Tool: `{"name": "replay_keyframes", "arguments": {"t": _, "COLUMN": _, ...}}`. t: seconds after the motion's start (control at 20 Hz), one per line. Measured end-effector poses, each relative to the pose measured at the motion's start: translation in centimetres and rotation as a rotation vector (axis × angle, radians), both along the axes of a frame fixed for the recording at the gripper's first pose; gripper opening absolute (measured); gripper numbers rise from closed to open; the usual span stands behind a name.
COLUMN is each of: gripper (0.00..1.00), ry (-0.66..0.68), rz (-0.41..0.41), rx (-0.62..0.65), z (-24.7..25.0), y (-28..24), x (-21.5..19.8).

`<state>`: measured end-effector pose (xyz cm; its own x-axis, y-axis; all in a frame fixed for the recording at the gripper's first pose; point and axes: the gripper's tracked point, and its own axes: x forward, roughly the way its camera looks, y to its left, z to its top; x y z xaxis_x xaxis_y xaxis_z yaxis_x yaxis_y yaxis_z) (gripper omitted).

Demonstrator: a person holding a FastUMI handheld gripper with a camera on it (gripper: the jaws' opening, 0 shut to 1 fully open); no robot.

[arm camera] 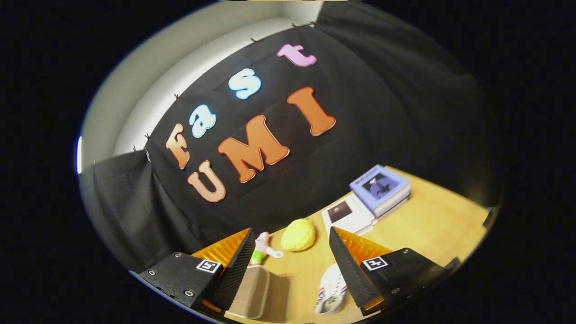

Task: Open the storage box then place both shoes into the box .Put the left shoe in first, then the right shoe, with the right side of both shoes facing outward in a uniform manner.

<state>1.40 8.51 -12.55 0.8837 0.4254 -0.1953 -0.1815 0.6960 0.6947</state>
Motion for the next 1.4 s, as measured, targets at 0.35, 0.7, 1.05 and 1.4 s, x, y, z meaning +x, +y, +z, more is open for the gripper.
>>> {"name": "replay_keyframes", "arguments": {"t": 0.35, "gripper": 0.98, "ry": 0.207, "rz": 0.209, "rx": 0.248, "z": -8.4, "y": 6.0, "x": -1.3}}
{"name": "replay_keyframes", "arguments": {"t": 0.7, "gripper": 0.98, "ry": 0.343, "rz": 0.39, "rx": 0.277, "z": -13.8, "y": 11.3, "x": -3.2}}
{"name": "replay_keyframes", "arguments": {"t": 1.05, "gripper": 0.98, "ry": 0.443, "rz": 0.532, "rx": 0.33, "z": -16.3, "y": 16.0, "x": -4.9}}
{"name": "replay_keyframes", "arguments": {"t": 1.4, "gripper": 0.98, "ry": 0.499, "rz": 0.671, "rx": 0.414, "z": -17.7, "y": 19.7, "x": -6.3}}
